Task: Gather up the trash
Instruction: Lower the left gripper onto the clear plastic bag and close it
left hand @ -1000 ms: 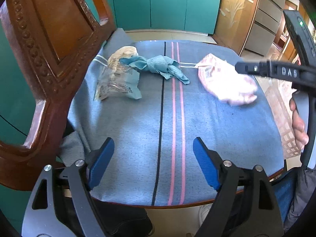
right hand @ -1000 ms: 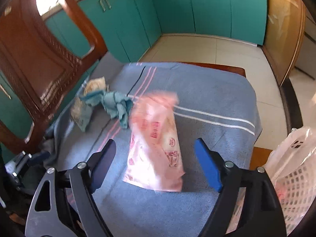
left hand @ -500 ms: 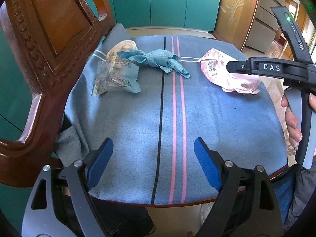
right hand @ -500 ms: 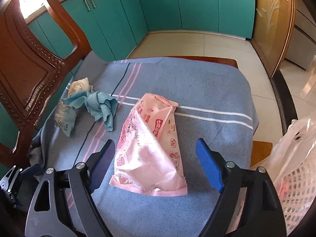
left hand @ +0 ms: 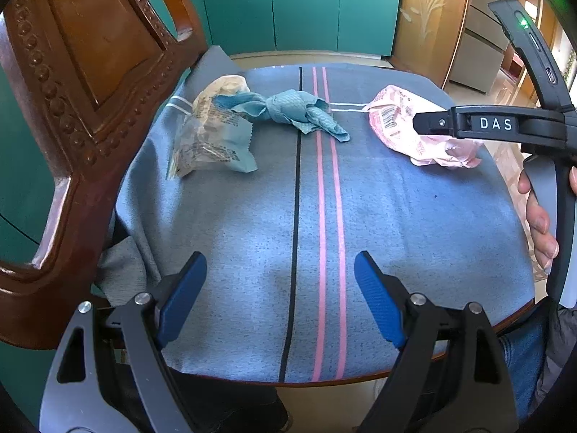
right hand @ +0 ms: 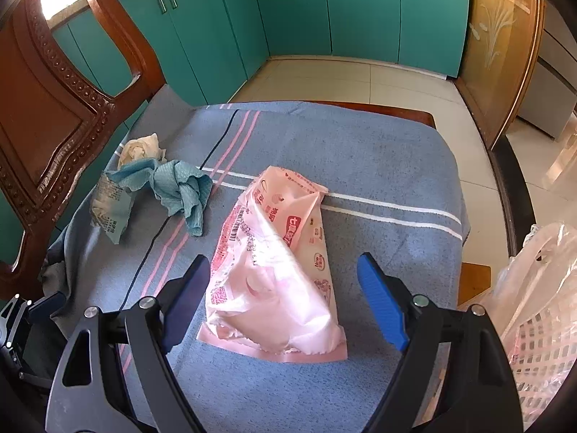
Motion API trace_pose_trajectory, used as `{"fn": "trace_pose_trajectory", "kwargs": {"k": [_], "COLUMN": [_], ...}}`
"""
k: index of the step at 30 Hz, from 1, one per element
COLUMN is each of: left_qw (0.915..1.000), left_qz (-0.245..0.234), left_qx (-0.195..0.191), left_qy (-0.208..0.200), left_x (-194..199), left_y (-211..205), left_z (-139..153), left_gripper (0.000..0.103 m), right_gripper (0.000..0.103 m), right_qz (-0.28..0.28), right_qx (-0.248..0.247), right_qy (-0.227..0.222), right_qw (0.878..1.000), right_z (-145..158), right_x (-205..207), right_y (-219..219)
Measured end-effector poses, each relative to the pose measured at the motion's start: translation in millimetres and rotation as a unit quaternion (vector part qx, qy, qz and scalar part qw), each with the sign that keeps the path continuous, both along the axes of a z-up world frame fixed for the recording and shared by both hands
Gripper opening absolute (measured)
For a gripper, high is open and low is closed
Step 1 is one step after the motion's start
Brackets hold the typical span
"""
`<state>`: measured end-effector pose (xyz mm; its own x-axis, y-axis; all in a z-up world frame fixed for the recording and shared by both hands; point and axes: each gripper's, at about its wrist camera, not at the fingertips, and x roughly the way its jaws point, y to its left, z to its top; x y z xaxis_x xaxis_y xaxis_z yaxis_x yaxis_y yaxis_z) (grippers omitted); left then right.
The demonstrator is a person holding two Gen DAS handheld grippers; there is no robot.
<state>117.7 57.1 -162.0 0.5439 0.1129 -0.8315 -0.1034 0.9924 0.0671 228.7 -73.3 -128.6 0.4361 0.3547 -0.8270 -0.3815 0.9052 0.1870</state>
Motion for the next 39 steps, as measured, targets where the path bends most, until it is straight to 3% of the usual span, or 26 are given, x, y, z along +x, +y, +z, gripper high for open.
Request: {"fn": "trace_pose_trajectory", "kwargs": {"k": [7, 12, 19, 25, 26, 27, 31, 39], "left_qw": [0.9999, 0.9994, 0.9989, 0.9982, 0.9978, 0.9971, 0.9952, 0.9901], "left_qz": [0.003, 0.001, 0.029, 0.055, 0.059, 0.062, 0.064, 0.062], "left_qx": [0.007, -0.016, -0.024, -0.019, -0.023, -0.033, -0.063, -0.124], "left_qy": [-0.010, -0.030, -0.028, 0.015, 0.021, 0.028, 0.038, 0.023], "left_x": [6, 23, 63, 99, 102, 104, 102, 78], "left_y": [5, 17, 36, 43, 45, 46, 51, 57], "left_z": [5, 18, 20, -2, -5, -9, -20, -17], "left_gripper": [0.082, 0.067, 0.067, 0.048, 0.040, 0.023, 0.005, 0.002], "right_gripper": [0.082, 0.082, 0.082, 0.082, 0.082, 0.082, 0.082, 0.082], "right_qz": [-0.003, -0.001, -0.003, 0.002, 0.003, 0.003, 0.002, 0.003], "right_qx": [0.001, 0.002, 0.011, 0.014, 0.014, 0.014, 0.012, 0.009], "right_qy": [0.002, -0.001, 0.001, -0.003, -0.004, -0.005, -0.003, -0.005], "right_qw": [1.000, 1.000, 1.000, 1.000, 1.000, 1.000, 1.000, 1.000], "right_z": [-1, 1, 2, 4, 4, 4, 3, 3], "right_x": [1, 0, 0, -1, -2, -2, -2, -3], "right_y": [0, 0, -2, 0, 0, 0, -1, 2]}}
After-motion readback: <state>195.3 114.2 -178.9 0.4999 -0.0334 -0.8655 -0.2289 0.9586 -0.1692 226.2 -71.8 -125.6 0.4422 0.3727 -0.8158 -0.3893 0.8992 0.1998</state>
